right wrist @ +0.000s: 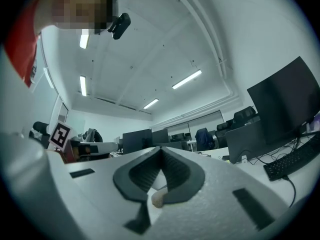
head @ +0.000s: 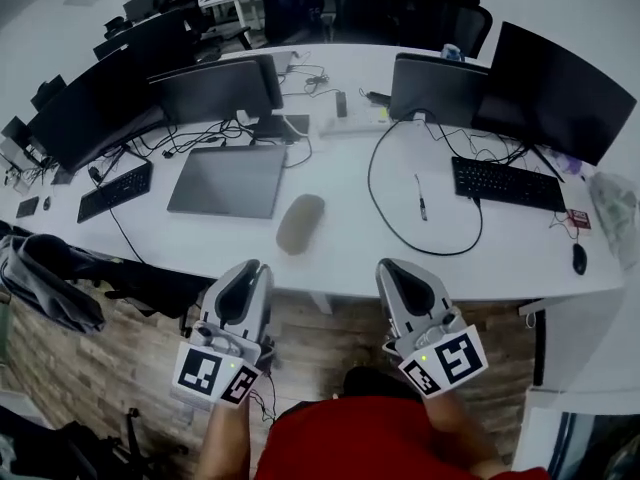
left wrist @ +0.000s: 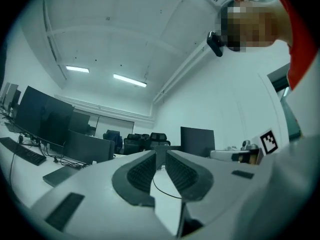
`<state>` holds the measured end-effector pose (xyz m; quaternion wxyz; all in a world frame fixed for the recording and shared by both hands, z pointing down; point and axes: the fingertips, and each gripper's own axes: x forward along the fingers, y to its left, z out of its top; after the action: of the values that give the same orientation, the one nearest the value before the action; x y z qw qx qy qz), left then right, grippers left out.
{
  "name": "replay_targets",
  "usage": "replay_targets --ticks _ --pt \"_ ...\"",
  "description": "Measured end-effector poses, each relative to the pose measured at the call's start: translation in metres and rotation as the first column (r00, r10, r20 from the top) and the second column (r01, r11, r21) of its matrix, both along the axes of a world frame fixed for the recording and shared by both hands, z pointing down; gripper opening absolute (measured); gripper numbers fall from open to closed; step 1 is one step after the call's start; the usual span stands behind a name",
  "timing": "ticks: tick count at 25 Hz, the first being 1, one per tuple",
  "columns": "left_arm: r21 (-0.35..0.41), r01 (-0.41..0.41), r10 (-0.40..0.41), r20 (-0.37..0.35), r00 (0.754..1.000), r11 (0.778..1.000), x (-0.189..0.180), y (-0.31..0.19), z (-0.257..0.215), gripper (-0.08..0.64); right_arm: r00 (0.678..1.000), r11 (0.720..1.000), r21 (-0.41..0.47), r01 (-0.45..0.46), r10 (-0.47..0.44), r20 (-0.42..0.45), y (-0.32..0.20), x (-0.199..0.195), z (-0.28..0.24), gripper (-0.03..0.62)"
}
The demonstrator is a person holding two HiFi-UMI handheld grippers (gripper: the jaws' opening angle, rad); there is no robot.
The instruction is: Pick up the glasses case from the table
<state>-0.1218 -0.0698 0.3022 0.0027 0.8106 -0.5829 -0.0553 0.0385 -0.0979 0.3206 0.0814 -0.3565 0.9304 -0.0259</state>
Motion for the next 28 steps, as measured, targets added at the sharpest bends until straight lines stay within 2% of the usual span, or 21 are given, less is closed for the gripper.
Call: replay_targets --ticks 2,4,11,15,17,22,28 --pt "-0.029 0.015 -0.014 0.008 1.0 0.999 0.003 -0.027 0.011 0.096 1.0 1.0 -0.004 0.013 -0.014 -0.002 -0.021 0.005 0.004 0.005" --pt "-0.058 0.033 -0.032 0.023 0.999 0.998 0.004 -0.05 0.025 0.133 1.0 1.0 -0.007 0.026 -0.026 -0.009 -0.039 0.008 0.009 0.005" --pt "-0.163 0.065 -0.053 0.076 0.996 0.985 -0.008 -0.118 0.083 0.216 0.999 0.999 -0.043 0.028 -0.029 -0.027 -0.081 0.009 0.023 0.004" --pt "-0.269 0.056 -0.023 0.123 0.992 0.962 -0.012 -0.15 0.12 0.26 0.999 0.998 -0.065 0.006 -0.009 -0.035 -0.097 0.005 0.031 0.005" --pt "-0.339 0.05 0.001 0.148 0.989 0.94 -0.012 -0.165 0.14 0.284 0.999 0.997 -0.077 -0.008 0.005 -0.039 -0.103 0.004 0.034 0.005" --pt "-0.492 0.07 0.046 0.22 0.974 0.868 -0.021 -0.199 0.196 0.337 0.998 0.993 -0.105 -0.045 0.04 -0.048 -0.116 0.001 0.041 0.005" --pt "-0.642 0.086 0.11 0.26 0.959 0.762 -0.026 -0.224 0.249 0.365 0.995 0.987 -0.135 -0.087 0.08 -0.06 -0.126 -0.002 0.05 0.004"
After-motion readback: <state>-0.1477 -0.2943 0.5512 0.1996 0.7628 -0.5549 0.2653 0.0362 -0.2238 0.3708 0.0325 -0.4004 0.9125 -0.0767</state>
